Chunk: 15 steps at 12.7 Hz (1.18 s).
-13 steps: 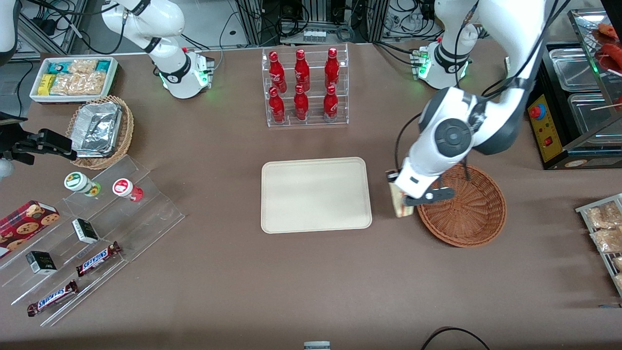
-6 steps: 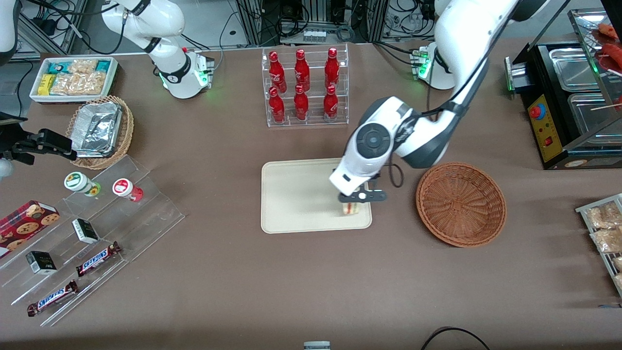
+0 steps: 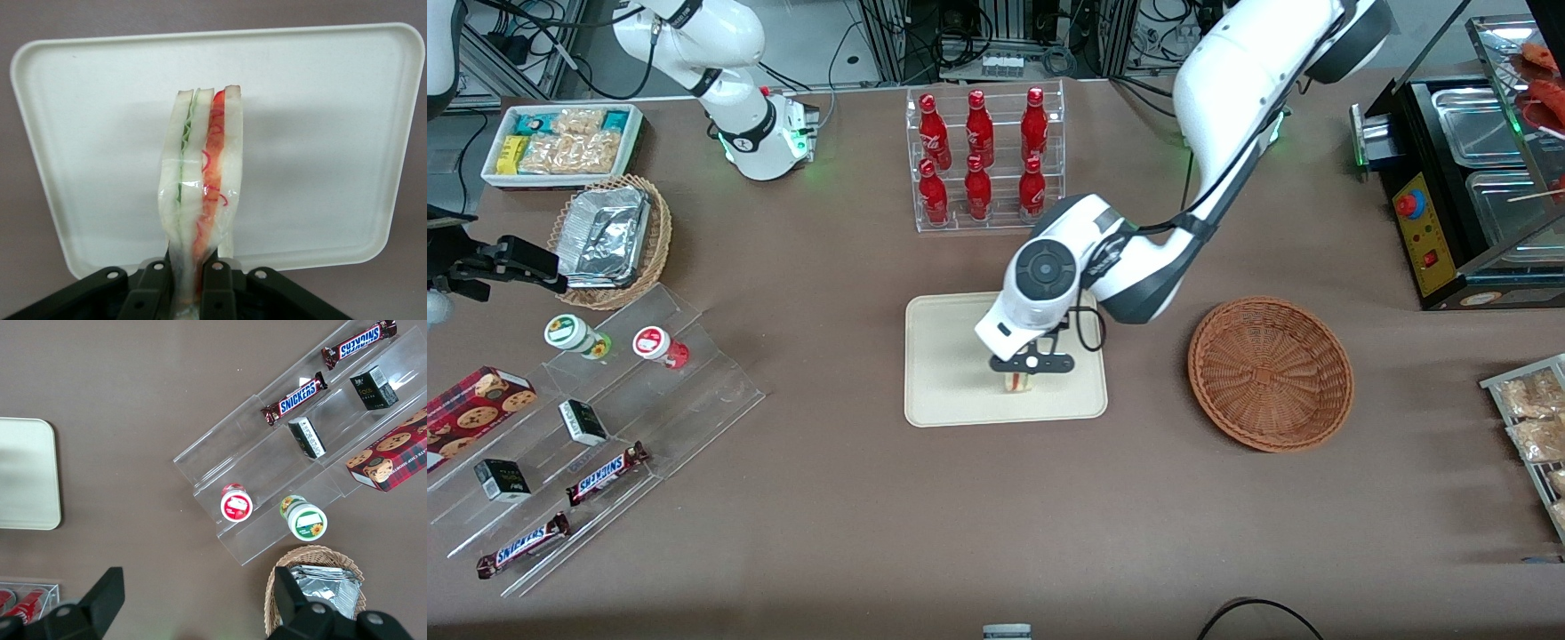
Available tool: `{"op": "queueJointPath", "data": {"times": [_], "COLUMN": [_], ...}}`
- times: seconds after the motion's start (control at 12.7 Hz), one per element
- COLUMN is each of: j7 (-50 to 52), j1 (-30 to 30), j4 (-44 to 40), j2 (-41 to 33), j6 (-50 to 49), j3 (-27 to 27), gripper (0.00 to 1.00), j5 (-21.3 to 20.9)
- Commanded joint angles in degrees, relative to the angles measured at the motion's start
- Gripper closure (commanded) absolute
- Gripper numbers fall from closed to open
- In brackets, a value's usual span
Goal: Place sandwich from basket to tray
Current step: 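Lower the sandwich onto the tray center and open the left gripper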
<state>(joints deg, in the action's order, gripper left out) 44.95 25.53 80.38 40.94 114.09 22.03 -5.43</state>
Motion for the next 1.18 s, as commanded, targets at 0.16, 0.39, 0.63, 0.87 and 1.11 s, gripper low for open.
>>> {"op": "queueJointPath", "data": {"times": [0.16, 0.39, 0.63, 0.87, 1.11], "j7": [5.40, 6.99, 7.43, 8.31, 9.01], "j1": [6.02, 8.57, 8.66, 8.66, 8.75], "j4": [-7.52, -7.96, -8.05, -8.05, -7.96], "j2": [4.84, 5.55, 6.52, 7.05, 7.05], "j6": [-2.03, -2.03, -1.94, -1.59, -1.42], "j3": [-4.54, -7.44, -7.44, -7.36, -7.36], "gripper": [1.00, 1.00, 1.00, 0.98, 0.00], "j5": [-0.81, -0.73, -0.72, -0.72, -0.64]}}
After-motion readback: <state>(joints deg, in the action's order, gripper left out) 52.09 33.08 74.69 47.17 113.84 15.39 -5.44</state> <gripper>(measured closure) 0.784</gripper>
